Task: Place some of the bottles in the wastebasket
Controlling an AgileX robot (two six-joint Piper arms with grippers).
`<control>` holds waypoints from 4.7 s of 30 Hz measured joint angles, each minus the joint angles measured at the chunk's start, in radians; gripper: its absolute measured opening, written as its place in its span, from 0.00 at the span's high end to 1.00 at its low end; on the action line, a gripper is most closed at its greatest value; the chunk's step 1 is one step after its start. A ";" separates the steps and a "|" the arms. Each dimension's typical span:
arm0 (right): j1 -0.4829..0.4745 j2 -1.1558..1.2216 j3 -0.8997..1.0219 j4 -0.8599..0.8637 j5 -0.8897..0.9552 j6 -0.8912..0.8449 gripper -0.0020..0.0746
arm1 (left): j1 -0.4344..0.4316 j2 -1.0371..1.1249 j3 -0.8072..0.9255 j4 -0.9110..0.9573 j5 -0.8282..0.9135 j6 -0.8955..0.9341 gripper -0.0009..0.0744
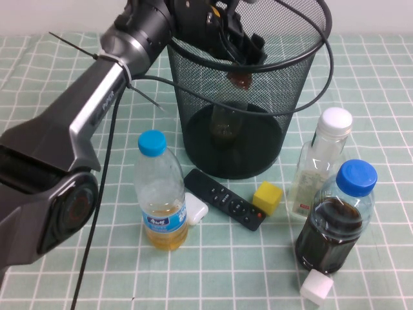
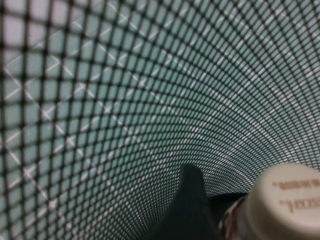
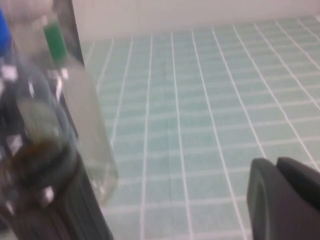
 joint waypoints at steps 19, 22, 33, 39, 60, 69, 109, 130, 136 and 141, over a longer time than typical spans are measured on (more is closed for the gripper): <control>0.000 0.332 -0.484 0.270 0.283 0.000 0.98 | 0.004 -0.392 -0.100 -0.001 0.285 -0.039 0.97; 0.000 0.512 -0.685 0.157 0.449 0.002 0.98 | 0.004 -0.499 -0.060 0.011 0.336 -0.039 0.98; 0.002 0.994 -1.143 0.077 0.731 -0.058 0.98 | 0.004 -1.022 0.521 0.164 0.268 -0.039 0.99; 0.119 1.134 -1.261 0.073 0.748 -0.077 0.98 | 0.004 -1.393 1.076 0.175 -0.024 -0.062 0.99; 0.347 1.466 -1.368 -0.100 0.640 0.030 0.24 | 0.004 -2.360 2.372 0.115 -0.720 -0.166 0.99; 0.351 1.592 -1.368 -0.105 0.567 0.032 0.27 | 0.004 -2.393 2.546 0.113 -0.726 -0.167 0.99; 0.457 1.992 -2.591 -0.197 0.965 0.148 0.54 | 0.004 -2.395 2.550 0.115 -0.650 -0.171 0.99; 0.458 2.204 -2.581 -0.273 0.992 0.175 0.50 | 0.004 -2.395 2.550 0.119 -0.649 -0.171 0.99; 0.460 2.108 -2.581 -0.269 0.994 0.181 0.62 | 0.004 -2.395 2.550 0.119 -0.649 -0.171 0.99; 0.460 1.970 -2.565 -0.261 0.994 0.194 0.80 | 0.004 -2.395 2.550 0.119 -0.647 -0.171 0.99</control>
